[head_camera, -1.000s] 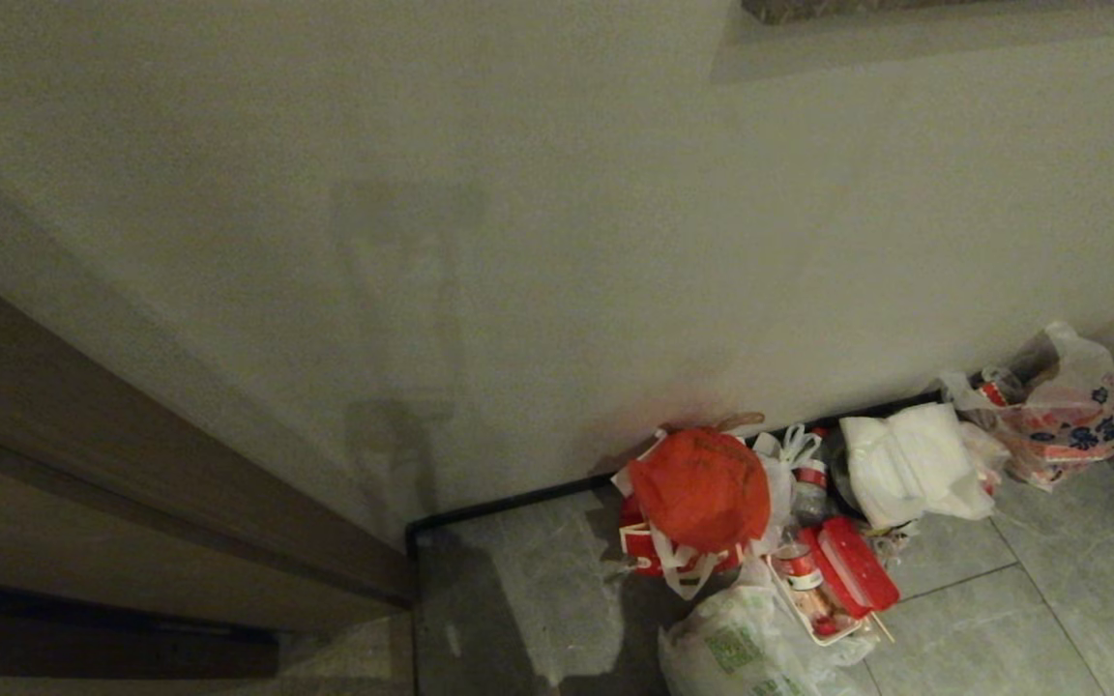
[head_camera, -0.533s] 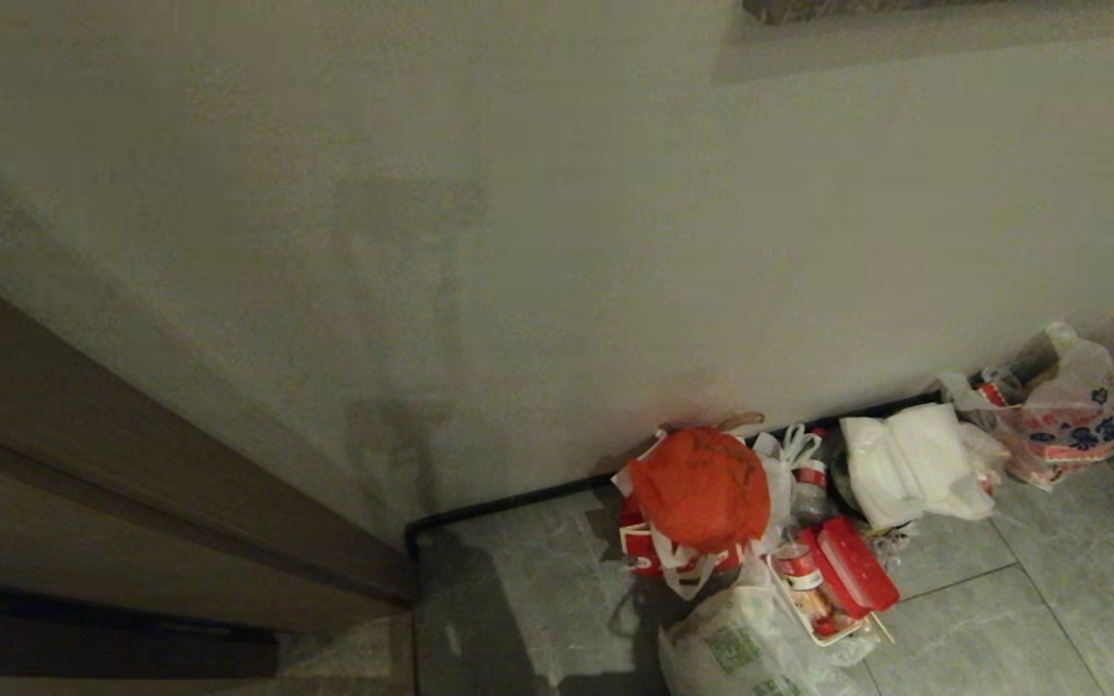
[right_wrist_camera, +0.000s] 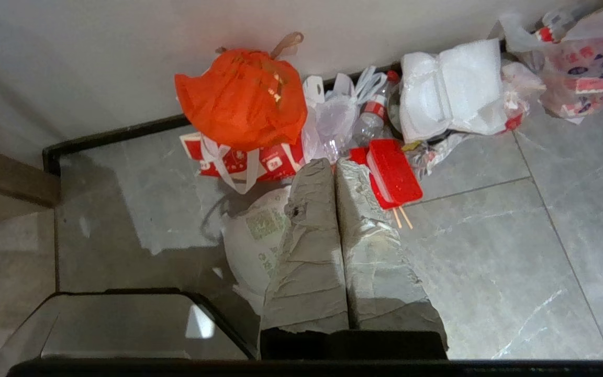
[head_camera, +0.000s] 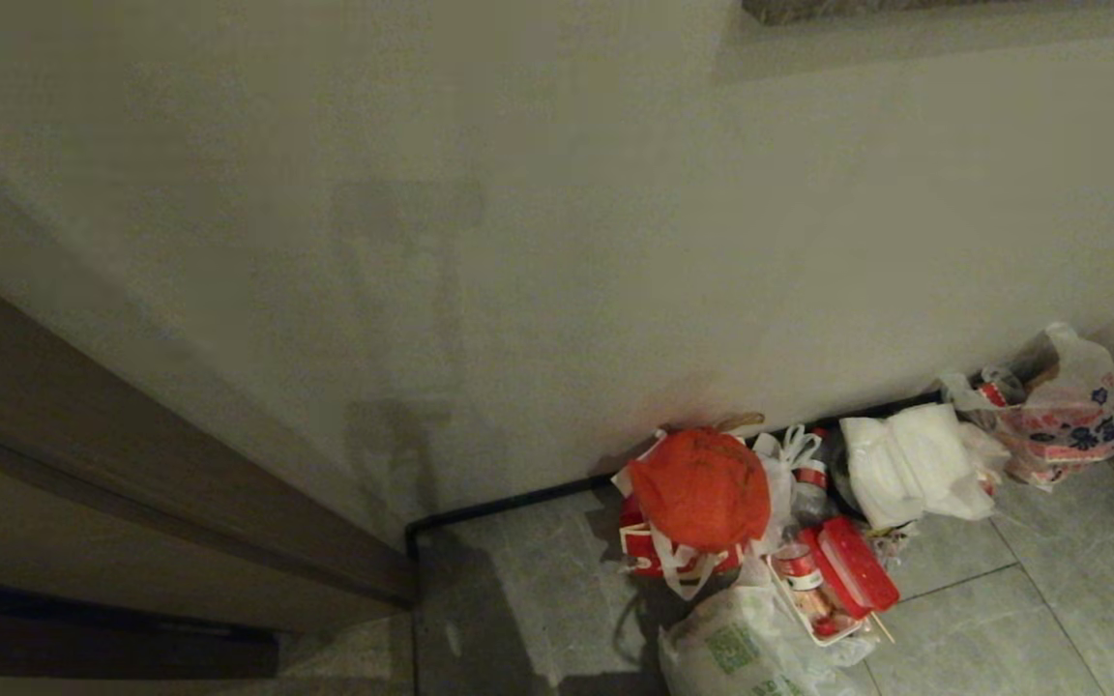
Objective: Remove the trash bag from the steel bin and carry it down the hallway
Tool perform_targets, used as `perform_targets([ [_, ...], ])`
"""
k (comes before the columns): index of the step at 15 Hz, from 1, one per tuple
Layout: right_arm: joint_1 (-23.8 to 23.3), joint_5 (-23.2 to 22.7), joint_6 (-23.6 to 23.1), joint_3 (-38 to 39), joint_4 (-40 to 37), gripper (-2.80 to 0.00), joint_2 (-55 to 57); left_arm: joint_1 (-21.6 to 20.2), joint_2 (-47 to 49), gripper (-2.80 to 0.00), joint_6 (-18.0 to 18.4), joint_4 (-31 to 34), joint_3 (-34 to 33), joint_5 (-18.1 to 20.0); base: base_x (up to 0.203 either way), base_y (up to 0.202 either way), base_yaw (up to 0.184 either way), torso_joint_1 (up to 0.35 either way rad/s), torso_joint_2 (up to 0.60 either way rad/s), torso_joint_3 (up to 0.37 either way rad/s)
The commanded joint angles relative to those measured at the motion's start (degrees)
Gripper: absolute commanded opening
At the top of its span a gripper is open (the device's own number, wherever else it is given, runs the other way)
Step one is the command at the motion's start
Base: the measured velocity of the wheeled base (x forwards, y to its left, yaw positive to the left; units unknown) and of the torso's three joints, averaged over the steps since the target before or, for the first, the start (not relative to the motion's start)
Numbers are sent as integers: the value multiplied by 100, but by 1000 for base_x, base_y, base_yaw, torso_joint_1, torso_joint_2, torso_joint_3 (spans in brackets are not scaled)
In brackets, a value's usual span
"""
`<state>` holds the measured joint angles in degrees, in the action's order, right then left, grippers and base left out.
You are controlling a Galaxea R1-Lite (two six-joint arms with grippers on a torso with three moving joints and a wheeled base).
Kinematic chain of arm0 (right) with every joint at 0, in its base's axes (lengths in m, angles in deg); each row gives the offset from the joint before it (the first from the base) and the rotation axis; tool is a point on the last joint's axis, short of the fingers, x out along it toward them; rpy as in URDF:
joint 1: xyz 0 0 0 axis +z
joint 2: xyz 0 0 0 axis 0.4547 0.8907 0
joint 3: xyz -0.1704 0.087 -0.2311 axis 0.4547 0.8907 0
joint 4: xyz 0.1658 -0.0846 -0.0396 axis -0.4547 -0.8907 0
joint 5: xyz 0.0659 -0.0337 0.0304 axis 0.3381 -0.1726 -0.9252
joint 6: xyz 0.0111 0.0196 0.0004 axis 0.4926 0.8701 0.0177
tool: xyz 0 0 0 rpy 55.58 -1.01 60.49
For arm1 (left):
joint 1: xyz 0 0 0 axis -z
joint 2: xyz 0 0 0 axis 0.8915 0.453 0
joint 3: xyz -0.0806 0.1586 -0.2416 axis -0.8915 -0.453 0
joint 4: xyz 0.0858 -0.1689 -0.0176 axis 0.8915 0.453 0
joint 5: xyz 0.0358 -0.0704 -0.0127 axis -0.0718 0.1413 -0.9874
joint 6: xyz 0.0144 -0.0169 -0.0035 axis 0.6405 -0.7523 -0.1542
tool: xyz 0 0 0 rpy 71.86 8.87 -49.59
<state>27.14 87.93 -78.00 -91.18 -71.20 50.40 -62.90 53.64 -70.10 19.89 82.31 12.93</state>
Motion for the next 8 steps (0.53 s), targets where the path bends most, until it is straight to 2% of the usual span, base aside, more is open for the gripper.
perform_targets([
  [1,-1,-15,-8,1,2,-280,-11,2,-9,-280,-7,2,-9,1,0,0,0,0,0,0],
  [8,-3,-16,-4,-2,-3,-280,-11,2,0,-280,-8,3,-1,-6,0,0,0,0,0,0],
])
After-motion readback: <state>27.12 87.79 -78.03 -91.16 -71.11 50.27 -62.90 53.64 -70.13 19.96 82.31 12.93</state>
